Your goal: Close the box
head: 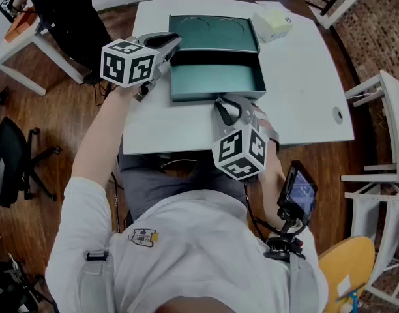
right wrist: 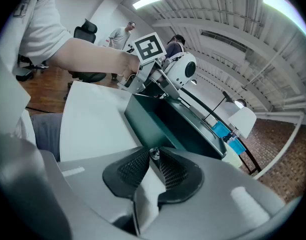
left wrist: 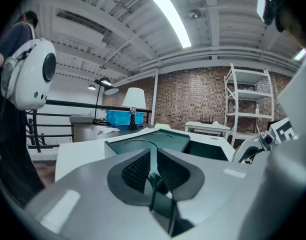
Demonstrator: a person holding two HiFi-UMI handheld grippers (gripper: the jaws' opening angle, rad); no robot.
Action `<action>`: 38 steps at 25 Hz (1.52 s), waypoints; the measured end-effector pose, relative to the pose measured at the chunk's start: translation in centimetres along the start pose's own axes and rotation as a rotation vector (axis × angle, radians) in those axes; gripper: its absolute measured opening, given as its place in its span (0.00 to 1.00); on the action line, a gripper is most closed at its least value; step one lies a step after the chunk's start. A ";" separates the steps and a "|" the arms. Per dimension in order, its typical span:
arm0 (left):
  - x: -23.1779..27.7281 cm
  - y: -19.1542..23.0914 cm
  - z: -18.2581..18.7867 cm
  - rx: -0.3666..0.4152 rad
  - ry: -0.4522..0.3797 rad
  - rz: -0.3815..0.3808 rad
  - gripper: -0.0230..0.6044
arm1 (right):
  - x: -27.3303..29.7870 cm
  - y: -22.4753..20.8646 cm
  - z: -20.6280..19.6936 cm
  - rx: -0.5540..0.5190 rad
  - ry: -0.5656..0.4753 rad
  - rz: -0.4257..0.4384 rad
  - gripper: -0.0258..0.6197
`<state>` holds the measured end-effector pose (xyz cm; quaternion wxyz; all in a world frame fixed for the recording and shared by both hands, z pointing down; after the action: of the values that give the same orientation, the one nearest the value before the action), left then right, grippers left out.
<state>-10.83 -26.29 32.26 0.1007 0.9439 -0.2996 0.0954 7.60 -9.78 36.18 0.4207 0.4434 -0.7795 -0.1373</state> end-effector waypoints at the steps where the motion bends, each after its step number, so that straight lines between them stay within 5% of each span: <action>1: -0.1 0.1 0.1 -0.012 -0.004 -0.007 0.09 | 0.0 0.0 0.1 -0.004 0.002 0.004 0.13; 18: -0.4 1.0 -0.1 -0.051 -0.037 -0.040 0.03 | 5.9 -4.0 2.0 -0.026 -0.013 0.039 0.13; 35: -0.4 1.2 -0.4 -0.064 -0.054 -0.047 0.03 | 9.1 -6.2 2.3 0.049 -0.074 0.031 0.14; 38: -1.6 0.1 -0.8 -0.063 -0.107 -0.063 0.03 | 6.9 -6.0 1.1 0.126 -0.128 0.041 0.11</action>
<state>-12.26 -25.33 32.70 0.1172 0.9530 -0.2774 0.0320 8.44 -18.91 35.72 0.3442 0.4434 -0.8206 -0.1076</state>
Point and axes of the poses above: the fingertips, and each gripper's own axes: x forward along the fingers, y to its left, z out of its top, the point moved 9 cm from there along -x, backward along the fingers, and after that the axes turned 5 degrees about -z, right-handed, at the moved point
